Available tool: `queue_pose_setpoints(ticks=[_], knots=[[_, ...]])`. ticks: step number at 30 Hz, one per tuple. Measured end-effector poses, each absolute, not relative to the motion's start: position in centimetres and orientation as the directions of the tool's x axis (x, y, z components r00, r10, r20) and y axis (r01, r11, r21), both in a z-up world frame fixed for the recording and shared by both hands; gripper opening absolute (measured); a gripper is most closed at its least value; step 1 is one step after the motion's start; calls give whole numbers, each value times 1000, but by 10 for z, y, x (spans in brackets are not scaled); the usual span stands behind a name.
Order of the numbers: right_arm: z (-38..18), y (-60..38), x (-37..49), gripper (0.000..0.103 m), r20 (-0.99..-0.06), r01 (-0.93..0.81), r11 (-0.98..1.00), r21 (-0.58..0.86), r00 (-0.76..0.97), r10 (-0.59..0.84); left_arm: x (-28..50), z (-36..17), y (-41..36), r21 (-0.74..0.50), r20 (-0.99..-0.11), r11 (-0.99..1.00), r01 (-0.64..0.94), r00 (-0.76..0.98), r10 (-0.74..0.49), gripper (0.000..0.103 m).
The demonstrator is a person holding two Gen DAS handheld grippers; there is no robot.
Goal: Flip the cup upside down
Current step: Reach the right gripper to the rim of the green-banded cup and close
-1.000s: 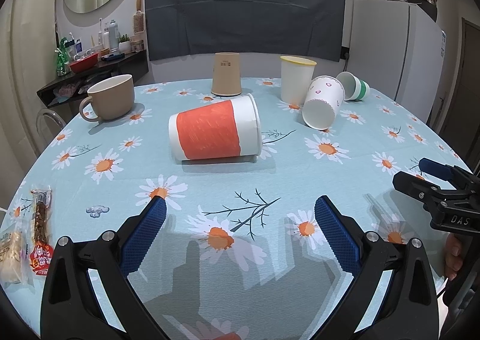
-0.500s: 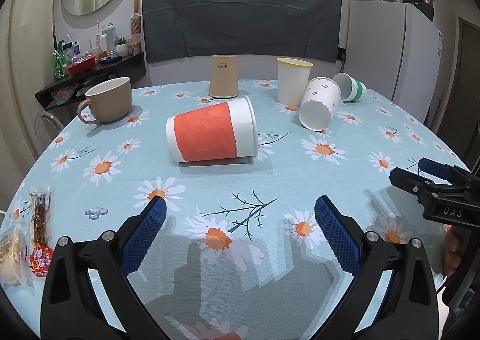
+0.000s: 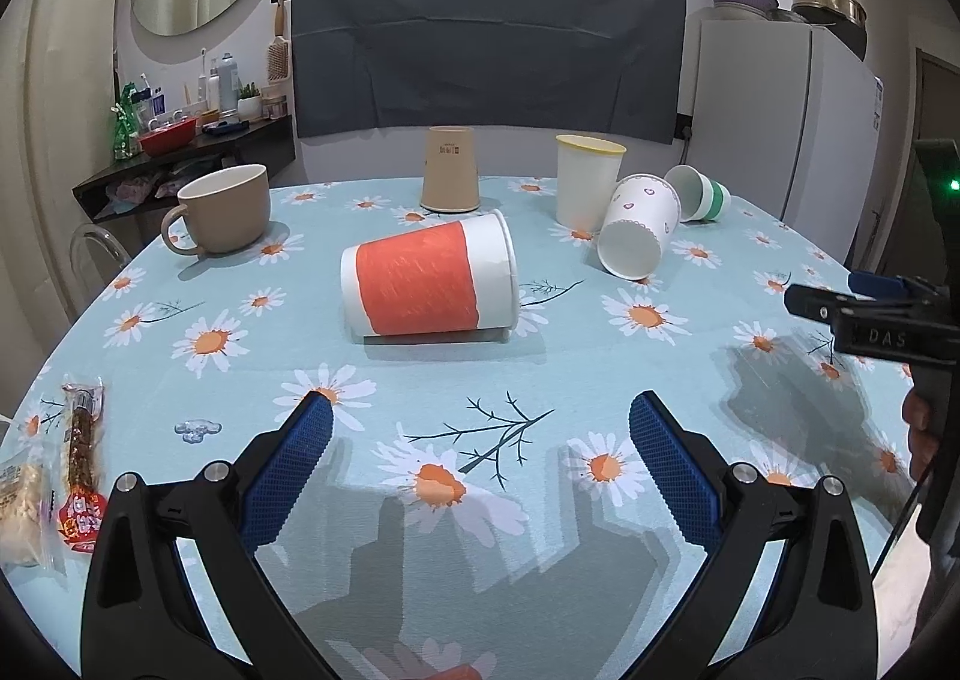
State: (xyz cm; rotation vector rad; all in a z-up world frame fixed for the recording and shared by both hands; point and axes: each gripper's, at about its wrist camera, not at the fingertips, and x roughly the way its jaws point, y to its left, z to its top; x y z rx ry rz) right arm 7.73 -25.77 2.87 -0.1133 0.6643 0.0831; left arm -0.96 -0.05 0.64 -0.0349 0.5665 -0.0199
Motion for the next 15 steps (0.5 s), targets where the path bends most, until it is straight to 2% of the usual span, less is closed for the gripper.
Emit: queue_pose_setpoints(ticks=[8,15], knots=[[49,-279,149,95,-623,-18,992,-123,780,-63,-13,8,0,-33,-512,999,-19,859,-1,97],[53,-307,225,95,-659,14,1000,-27,752,-28,-11,8,6,-56,-525,997,-45,851,9,97]])
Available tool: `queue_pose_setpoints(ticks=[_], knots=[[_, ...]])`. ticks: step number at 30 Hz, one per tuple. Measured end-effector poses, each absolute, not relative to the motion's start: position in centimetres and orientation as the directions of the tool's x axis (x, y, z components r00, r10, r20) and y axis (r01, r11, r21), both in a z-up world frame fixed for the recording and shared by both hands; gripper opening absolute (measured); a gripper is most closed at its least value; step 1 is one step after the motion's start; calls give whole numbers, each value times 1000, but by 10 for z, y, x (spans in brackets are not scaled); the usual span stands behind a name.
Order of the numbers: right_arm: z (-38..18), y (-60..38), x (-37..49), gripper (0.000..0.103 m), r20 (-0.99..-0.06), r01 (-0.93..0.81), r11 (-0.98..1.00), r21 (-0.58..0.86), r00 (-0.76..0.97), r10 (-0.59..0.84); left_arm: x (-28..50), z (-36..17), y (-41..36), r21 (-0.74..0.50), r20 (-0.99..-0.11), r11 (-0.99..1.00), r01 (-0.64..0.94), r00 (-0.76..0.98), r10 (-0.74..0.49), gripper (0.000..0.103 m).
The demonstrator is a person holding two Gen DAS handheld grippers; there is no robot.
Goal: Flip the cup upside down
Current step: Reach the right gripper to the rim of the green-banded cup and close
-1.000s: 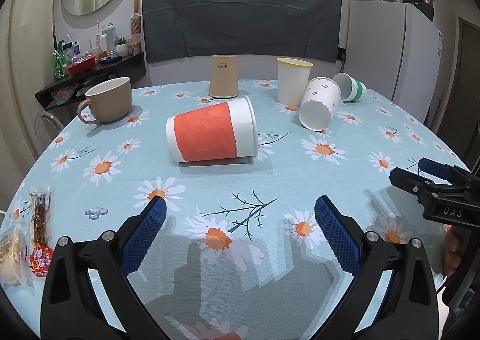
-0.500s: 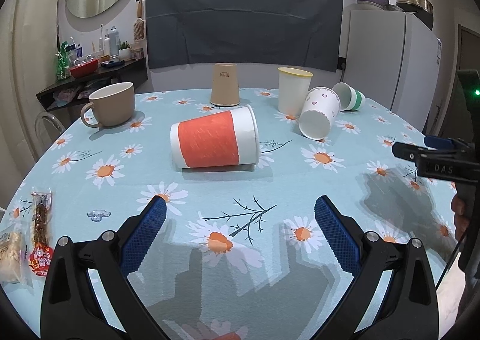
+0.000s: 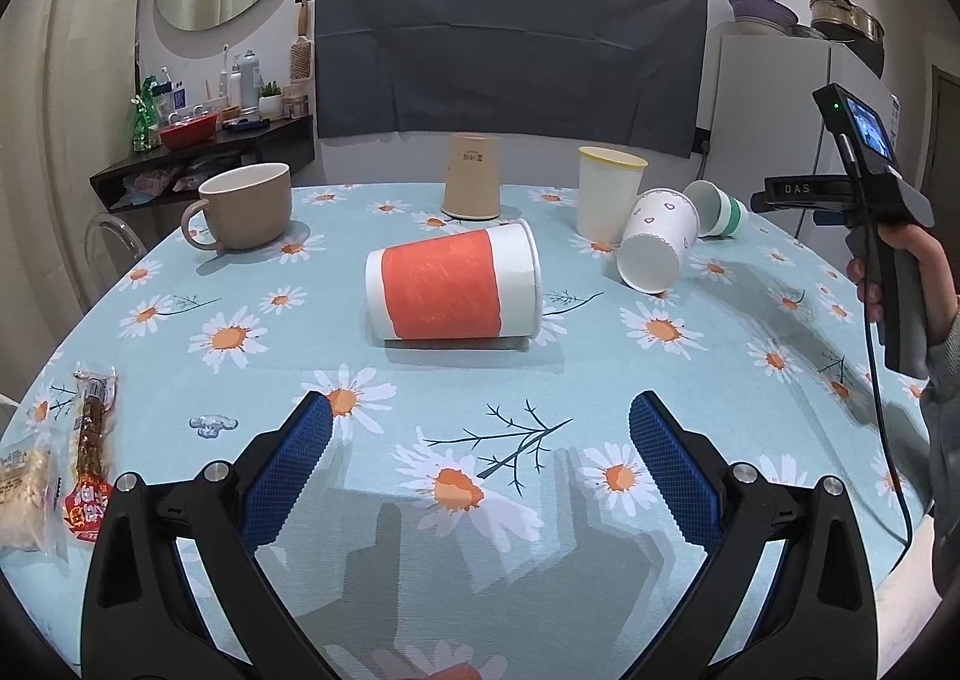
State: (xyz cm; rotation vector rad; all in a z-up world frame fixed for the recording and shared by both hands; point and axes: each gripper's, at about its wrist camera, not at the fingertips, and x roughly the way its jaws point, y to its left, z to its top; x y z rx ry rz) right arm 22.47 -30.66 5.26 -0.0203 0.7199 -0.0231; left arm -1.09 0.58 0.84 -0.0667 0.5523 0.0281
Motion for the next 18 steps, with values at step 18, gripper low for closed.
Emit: queue_pose_setpoints(ticks=[18], knots=[[12,-314,331,70,-668,166,981,-98,720,-188,-5,5,5,-57,-551,997,-42,834,4,97]])
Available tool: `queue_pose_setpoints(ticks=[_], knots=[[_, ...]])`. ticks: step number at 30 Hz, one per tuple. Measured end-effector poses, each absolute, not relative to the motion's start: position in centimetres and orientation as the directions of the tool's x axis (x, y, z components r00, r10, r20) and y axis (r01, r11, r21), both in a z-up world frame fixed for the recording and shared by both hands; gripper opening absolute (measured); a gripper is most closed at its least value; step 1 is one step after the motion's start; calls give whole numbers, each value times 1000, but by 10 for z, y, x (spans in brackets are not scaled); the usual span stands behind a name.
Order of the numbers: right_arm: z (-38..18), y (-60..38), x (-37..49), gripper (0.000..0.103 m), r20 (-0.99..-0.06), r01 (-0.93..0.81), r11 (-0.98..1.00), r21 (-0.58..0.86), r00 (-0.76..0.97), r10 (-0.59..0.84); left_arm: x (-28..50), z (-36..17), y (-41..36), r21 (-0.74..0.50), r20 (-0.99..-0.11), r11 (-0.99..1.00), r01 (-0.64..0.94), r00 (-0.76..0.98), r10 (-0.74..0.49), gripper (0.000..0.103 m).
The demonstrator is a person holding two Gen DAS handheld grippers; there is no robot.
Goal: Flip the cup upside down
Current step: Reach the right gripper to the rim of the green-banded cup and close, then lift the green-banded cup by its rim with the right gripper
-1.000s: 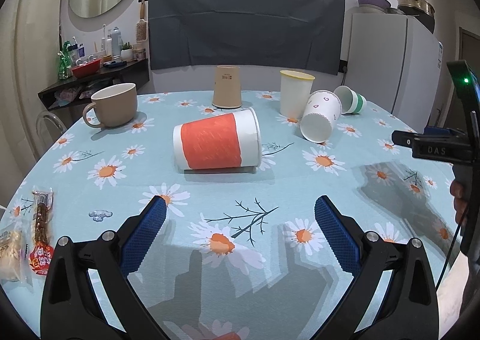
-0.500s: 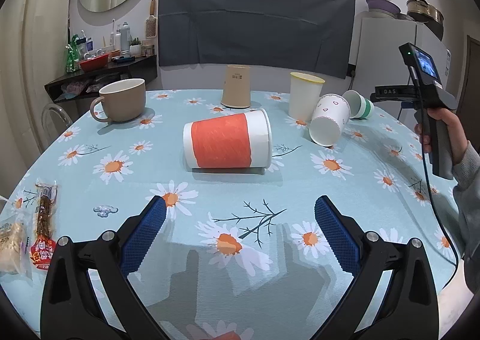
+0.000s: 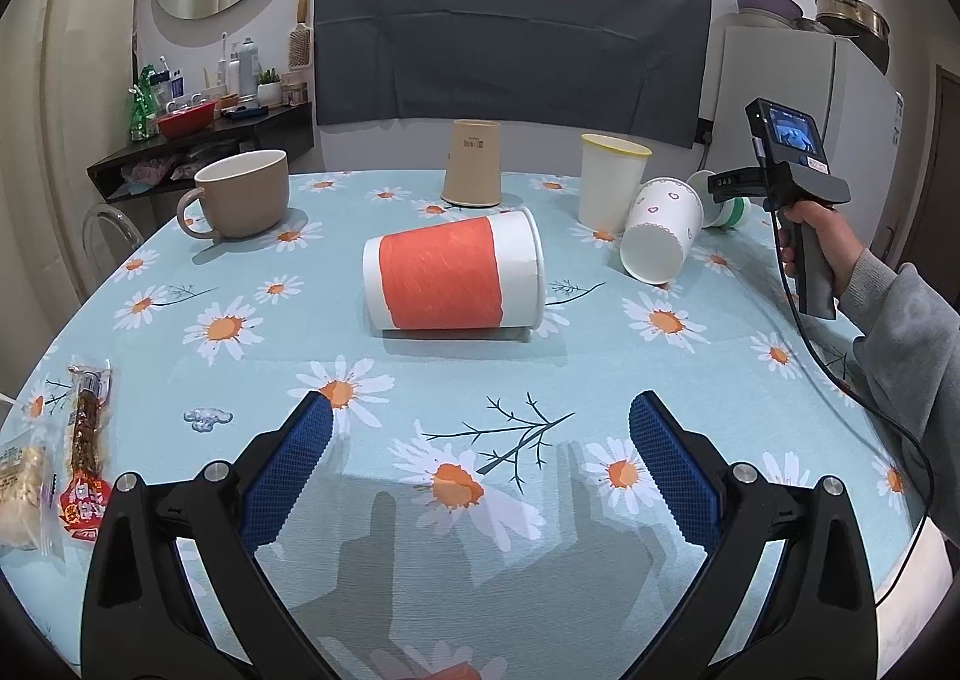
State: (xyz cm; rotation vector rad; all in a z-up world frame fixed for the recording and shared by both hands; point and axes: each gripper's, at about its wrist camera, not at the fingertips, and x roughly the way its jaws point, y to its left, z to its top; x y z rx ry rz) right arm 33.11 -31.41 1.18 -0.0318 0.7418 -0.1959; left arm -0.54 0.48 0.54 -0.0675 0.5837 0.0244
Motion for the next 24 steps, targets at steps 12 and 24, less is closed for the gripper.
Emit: queue_pose_setpoints(ticks=[12,24], knots=[[3,-334,304,8,-651,170,971,-168,720,-239,-4,5,4,-53,-557,998,-28,830,-6,97],[6,-331,224,4,-684,15,994,-110,725,-86,-5,4,2,-40,-560,999,-25,829,-1,97]])
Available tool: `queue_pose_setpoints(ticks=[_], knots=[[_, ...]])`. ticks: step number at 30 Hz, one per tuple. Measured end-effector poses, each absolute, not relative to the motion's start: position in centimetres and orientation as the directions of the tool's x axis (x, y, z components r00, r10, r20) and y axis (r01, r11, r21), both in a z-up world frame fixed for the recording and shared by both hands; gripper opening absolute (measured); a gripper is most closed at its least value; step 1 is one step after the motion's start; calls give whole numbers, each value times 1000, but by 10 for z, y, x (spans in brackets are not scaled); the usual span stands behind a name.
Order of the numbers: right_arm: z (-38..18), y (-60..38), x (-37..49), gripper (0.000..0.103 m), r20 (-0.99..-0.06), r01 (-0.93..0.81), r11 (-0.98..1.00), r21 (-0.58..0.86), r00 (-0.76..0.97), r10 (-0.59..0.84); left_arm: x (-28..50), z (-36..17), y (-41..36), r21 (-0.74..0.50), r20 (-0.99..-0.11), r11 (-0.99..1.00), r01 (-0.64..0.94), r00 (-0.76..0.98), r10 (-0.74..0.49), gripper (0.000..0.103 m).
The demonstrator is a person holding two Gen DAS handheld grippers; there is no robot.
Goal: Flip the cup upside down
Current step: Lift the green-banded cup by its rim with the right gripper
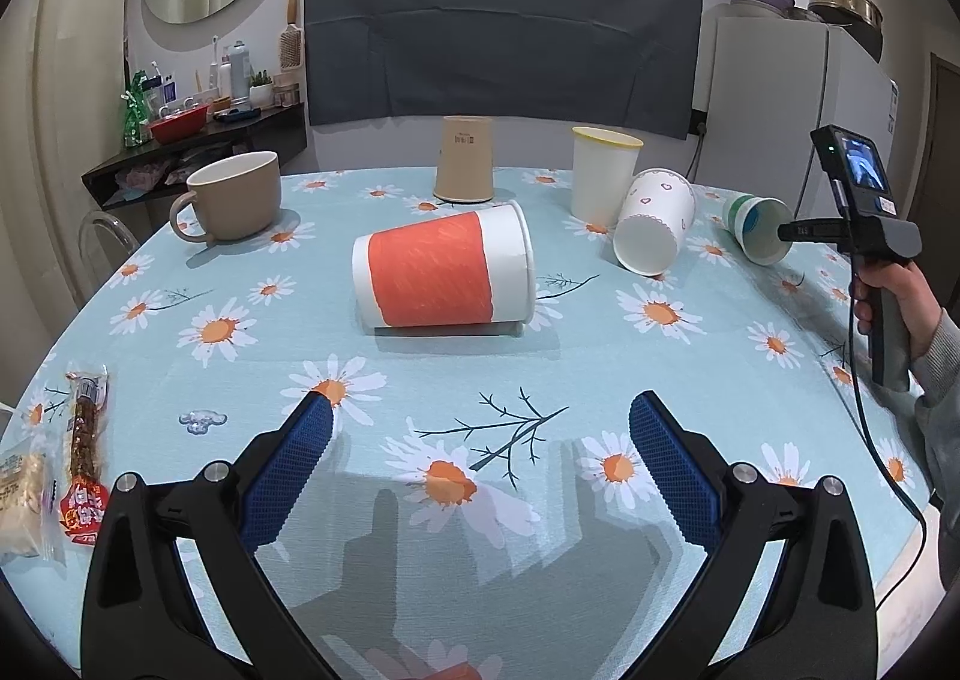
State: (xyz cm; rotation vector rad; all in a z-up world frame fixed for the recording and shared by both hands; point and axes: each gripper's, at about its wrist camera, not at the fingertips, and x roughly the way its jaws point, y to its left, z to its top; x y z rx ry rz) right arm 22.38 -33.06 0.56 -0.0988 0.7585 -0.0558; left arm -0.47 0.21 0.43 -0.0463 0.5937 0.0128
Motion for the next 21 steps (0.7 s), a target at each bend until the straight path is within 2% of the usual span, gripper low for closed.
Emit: queue_pose_setpoints(ticks=[21], knots=[[3,-238,74,4,-687,-324,946,10,685,242,-2,3,2,-43,-582,999,-8,813,-19,97]])
